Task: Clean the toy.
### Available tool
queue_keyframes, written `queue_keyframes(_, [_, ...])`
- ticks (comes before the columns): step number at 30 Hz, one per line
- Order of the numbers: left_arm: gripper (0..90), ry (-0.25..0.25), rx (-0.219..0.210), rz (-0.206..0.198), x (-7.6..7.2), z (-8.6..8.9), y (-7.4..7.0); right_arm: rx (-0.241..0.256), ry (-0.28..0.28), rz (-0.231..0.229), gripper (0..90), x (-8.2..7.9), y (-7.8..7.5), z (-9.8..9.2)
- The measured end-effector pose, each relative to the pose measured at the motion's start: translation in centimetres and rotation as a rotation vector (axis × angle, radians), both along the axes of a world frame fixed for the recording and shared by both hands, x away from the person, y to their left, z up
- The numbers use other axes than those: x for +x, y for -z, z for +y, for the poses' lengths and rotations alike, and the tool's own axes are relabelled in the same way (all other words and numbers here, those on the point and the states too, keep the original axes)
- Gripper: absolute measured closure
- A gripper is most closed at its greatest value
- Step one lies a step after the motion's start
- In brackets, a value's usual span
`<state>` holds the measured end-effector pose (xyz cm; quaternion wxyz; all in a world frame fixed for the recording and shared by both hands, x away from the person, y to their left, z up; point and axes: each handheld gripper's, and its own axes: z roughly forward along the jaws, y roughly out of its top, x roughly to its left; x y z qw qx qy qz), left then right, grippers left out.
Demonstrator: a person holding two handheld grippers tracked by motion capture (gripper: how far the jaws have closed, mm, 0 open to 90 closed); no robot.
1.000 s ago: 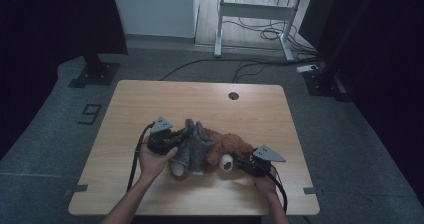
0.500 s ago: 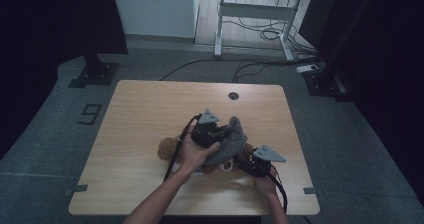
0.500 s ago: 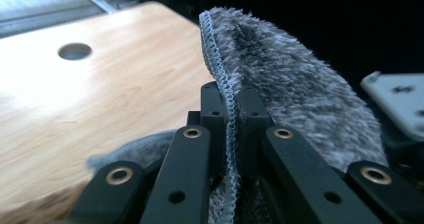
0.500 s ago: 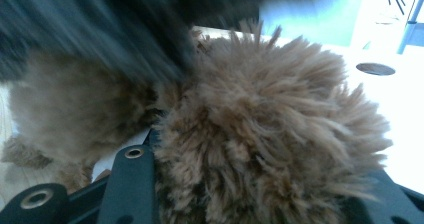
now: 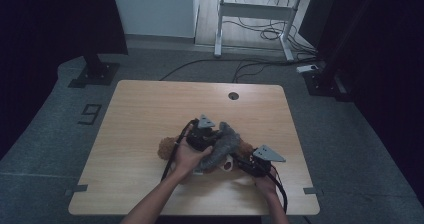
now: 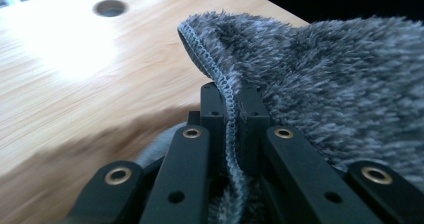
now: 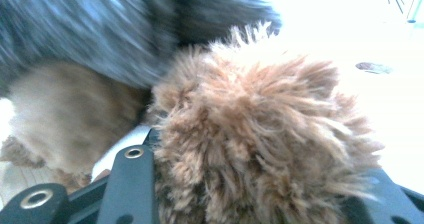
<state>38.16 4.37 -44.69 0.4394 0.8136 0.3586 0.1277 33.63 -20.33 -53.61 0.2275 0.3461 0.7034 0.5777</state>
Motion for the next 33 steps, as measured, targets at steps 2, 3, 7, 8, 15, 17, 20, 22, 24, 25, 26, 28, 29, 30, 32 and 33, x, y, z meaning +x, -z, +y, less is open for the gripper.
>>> queue_keyframes(2, [84.3, -0.036, 0.009, -0.011, 0.0, 1.8, 0.0, 0.001, 0.000, 0.000, 50.2, 0.0, 0.0, 0.0])
queue_keyframes(3, [84.3, -0.047, 0.003, -0.009, 0.0, 2.5, 0.0, 0.003, -0.001, 0.001, 50.2, 0.0, 0.0, 0.0])
queue_keyframes(7, [84.3, -0.105, 0.002, -0.008, -0.2, 6.3, 0.1, 0.006, 0.000, 0.001, 50.2, 0.1, 0.0, -0.1])
queue_keyframes(8, [84.3, -0.113, -0.001, -0.006, -0.3, 6.9, 0.2, 0.006, 0.000, 0.001, 50.2, 0.1, 0.0, -0.1])
queue_keyframes(15, [84.3, -0.198, -0.013, 0.011, -1.0, 12.3, 1.0, 0.011, 0.002, 0.003, 50.1, 0.1, 0.0, -0.1])
queue_keyframes(17, [84.2, -0.212, -0.017, 0.020, -1.0, 13.1, 1.2, 0.014, 0.002, 0.004, 50.1, 0.1, 0.0, -0.1])
queue_keyframes(20, [84.1, -0.223, -0.029, 0.028, -1.1, 13.7, 1.4, 0.015, 0.004, 0.004, 50.1, 0.1, 0.0, 0.0])
queue_keyframes(22, [84.1, -0.219, -0.036, 0.025, -1.1, 13.6, 1.3, 0.015, 0.005, 0.004, 50.1, 0.2, 0.0, 0.0])
queue_keyframes(24, [84.1, -0.203, -0.043, 0.019, -1.2, 13.1, 0.9, 0.017, 0.007, 0.006, 50.1, 0.2, 0.0, 0.0])
queue_keyframes(25, [84.0, -0.195, -0.054, 0.017, -1.2, 12.7, 0.6, 0.018, 0.008, 0.007, 50.1, 0.2, 0.0, 0.0])
queue_keyframes(26, [83.9, -0.184, -0.058, 0.012, -1.2, 12.3, 0.4, 0.019, 0.009, 0.008, 50.1, 0.2, 0.0, 0.0])
queue_keyframes(28, [83.7, -0.160, -0.055, -0.002, -1.2, 11.0, -0.3, 0.018, 0.010, 0.010, 50.0, 0.2, 0.0, 0.0])
queue_keyframes(29, [83.7, -0.151, -0.052, -0.005, -1.2, 10.6, -0.5, 0.018, 0.011, 0.011, 50.0, 0.2, 0.0, 0.0])
queue_keyframes(30, [83.7, -0.139, -0.046, -0.010, -1.2, 9.9, -0.7, 0.018, 0.011, 0.011, 49.9, 0.2, 0.0, 0.0])
queue_keyframes(32, [83.7, -0.119, -0.031, -0.017, -1.1, 8.6, -0.9, 0.017, 0.011, 0.011, 49.9, 0.2, 0.0, 0.0])
queue_keyframes(33, [83.7, -0.110, -0.013, -0.024, -1.0, 7.8, -0.9, 0.017, 0.010, 0.010, 49.8, 0.3, 0.0, 0.0])
